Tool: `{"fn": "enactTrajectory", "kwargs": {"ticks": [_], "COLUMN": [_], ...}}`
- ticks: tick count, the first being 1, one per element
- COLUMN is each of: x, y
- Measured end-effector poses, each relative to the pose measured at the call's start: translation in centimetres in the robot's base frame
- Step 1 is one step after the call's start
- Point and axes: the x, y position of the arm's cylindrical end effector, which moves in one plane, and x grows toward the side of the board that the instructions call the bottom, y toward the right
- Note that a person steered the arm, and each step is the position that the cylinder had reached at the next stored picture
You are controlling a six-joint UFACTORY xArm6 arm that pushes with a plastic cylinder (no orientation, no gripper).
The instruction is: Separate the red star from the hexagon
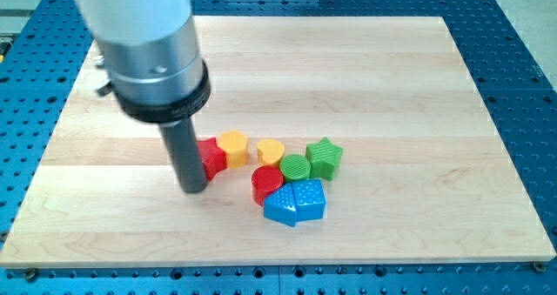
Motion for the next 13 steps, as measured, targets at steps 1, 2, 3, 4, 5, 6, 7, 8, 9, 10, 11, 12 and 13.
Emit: {"fn": "enactTrajectory", "kwargs": {"ticks": [1, 2, 3, 4, 5, 6, 7, 8, 9, 10, 11, 12, 13], "x": [-0.5, -4.8, -10.5, -13.5, -13.6, -13.6, -17.7, -18.0, -18.0, -18.0, -21.7, -29.4, -29.8], "y": [0.6, 3.5, 7.8, 9.4, 9.0, 5.3, 4.9, 4.7, 3.8, -5.6, -6.6, -2.9, 2.0]}}
